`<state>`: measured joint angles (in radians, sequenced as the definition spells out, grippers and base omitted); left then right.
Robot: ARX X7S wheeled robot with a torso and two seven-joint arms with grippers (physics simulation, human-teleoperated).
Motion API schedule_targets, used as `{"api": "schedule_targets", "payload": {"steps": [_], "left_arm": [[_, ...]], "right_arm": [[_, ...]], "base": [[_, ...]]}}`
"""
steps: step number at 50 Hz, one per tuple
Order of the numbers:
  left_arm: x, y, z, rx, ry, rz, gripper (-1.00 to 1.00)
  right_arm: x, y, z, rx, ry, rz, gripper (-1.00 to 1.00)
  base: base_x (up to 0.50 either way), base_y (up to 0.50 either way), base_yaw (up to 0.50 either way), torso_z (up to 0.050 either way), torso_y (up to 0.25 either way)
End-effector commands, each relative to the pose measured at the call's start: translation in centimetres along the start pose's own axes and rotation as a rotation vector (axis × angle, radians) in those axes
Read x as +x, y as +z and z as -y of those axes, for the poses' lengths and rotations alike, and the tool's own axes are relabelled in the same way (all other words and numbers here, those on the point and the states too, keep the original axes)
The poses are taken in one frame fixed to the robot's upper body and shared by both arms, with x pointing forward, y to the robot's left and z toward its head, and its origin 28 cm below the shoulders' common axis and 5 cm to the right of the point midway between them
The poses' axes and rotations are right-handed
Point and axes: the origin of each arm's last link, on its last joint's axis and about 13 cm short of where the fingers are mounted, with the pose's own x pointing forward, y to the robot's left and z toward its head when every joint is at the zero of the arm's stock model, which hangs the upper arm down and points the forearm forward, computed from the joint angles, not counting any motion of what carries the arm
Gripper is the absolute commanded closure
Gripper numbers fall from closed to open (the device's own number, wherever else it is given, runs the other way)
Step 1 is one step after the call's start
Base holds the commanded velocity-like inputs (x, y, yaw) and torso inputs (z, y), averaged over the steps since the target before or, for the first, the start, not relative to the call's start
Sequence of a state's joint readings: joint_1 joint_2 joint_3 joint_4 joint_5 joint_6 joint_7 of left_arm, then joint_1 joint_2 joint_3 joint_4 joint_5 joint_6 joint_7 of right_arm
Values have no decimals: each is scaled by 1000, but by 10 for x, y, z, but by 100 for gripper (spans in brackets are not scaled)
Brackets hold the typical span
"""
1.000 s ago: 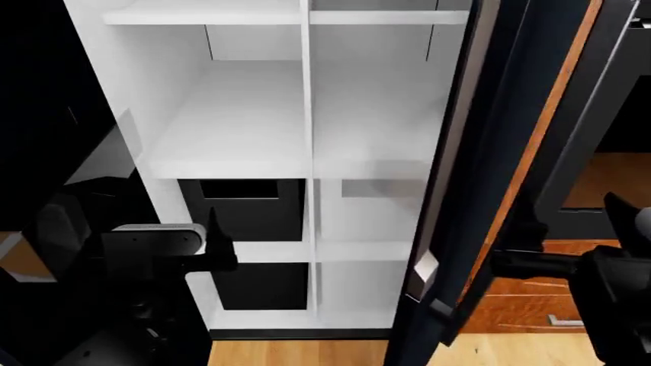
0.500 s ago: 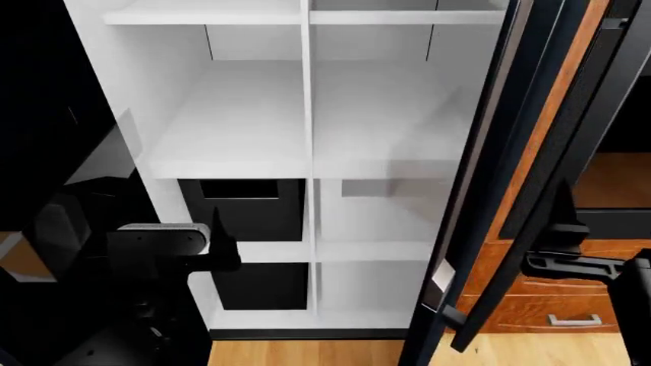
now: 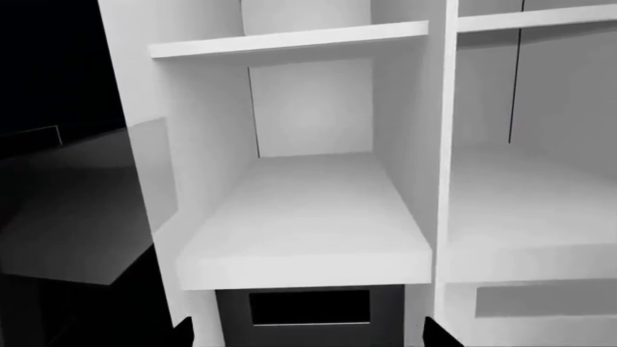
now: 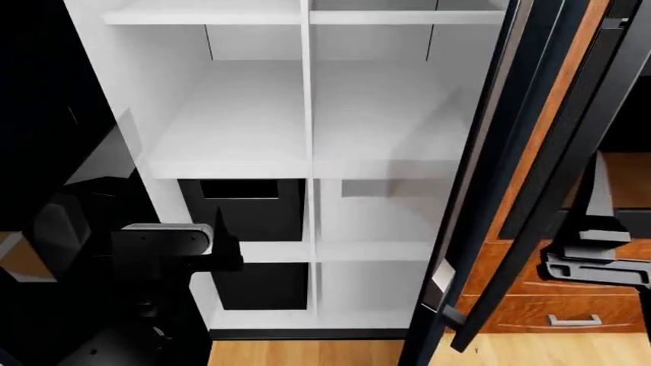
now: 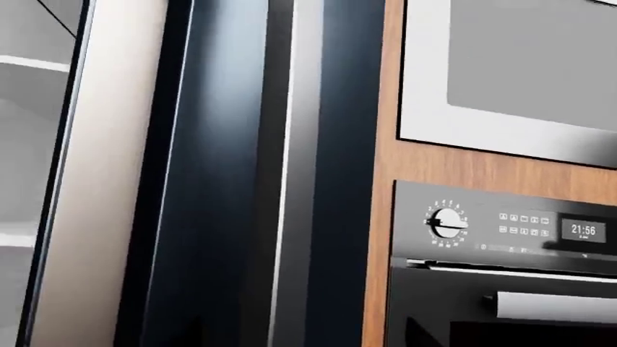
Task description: Open the fridge door
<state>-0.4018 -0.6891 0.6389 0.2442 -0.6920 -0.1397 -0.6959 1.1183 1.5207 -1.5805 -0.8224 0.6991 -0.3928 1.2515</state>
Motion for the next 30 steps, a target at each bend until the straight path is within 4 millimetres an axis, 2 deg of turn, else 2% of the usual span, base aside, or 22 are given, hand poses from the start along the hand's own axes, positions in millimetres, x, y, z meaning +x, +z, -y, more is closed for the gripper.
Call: {"api": "schedule_targets", "payload": {"steps": [1,17,30], "left_arm": [[0,0,0,1,-4,-1,-100],[1,-1,1,0,-3,-3,-100],[1,-1,1,0,-3,-4,-100]], "right_arm": [[-5,4,-5,-64,55,97,-100],[-5,5,-27,-111,226,181,-100],[1,16,-36,-73,311,231,-100]], "base": [[0,0,0,0,0],[0,0,0,0,0],[0,0,0,0,0]]}}
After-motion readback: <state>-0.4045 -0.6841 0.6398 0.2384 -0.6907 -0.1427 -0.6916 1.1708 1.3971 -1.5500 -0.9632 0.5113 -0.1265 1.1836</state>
